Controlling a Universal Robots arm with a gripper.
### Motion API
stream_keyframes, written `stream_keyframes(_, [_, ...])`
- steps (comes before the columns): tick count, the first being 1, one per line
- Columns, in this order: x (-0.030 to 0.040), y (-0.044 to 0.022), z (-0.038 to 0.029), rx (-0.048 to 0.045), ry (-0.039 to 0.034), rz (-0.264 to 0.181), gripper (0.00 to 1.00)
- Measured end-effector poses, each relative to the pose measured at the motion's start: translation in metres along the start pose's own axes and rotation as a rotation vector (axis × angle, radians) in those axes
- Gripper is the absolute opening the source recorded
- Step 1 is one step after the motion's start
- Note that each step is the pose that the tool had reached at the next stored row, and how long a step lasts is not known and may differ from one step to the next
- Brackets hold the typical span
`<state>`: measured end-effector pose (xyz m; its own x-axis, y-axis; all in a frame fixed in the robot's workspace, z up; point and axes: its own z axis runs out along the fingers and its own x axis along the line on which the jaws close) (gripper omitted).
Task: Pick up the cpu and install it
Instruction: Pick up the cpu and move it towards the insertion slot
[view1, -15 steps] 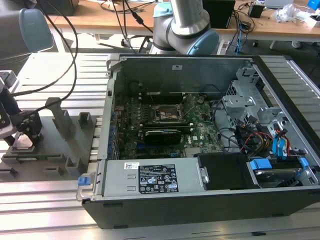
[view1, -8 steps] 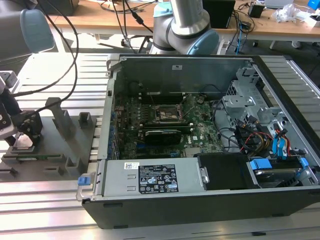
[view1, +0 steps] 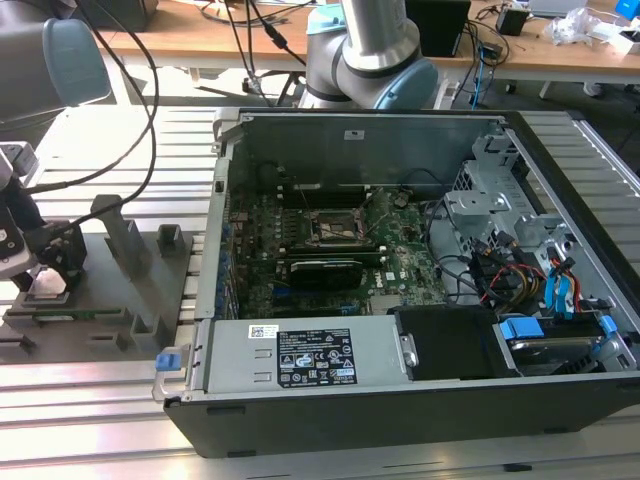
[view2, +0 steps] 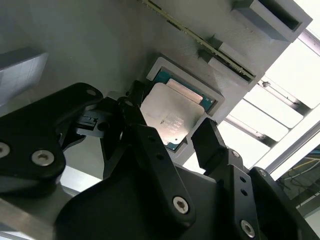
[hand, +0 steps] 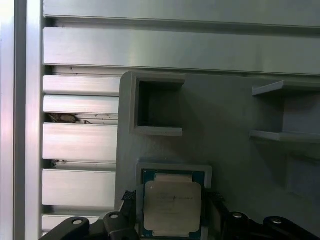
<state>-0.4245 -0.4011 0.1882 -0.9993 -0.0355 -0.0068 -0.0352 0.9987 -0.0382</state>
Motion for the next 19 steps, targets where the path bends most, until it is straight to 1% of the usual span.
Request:
stream_keyframes(3, [0.0,0.0,0.0001,-0.0001,-0.0001,0.0,0.65])
stream_keyframes(4, [0.0,0.0,0.0,-0.0001,-0.0001,0.0,0.58])
stream_keyframes(5, [0.0,0.0,0.0,0.0001,0.0,0.0,0.55])
stream_keyframes(16, [-0.0001,-0.0002,-0.0002,0.0001,-0.0002,0.0,0.55])
stream_keyframes(19, [-0.0001,-0.0005,-0.0064,0.0003,0.0001,0.0,0.55])
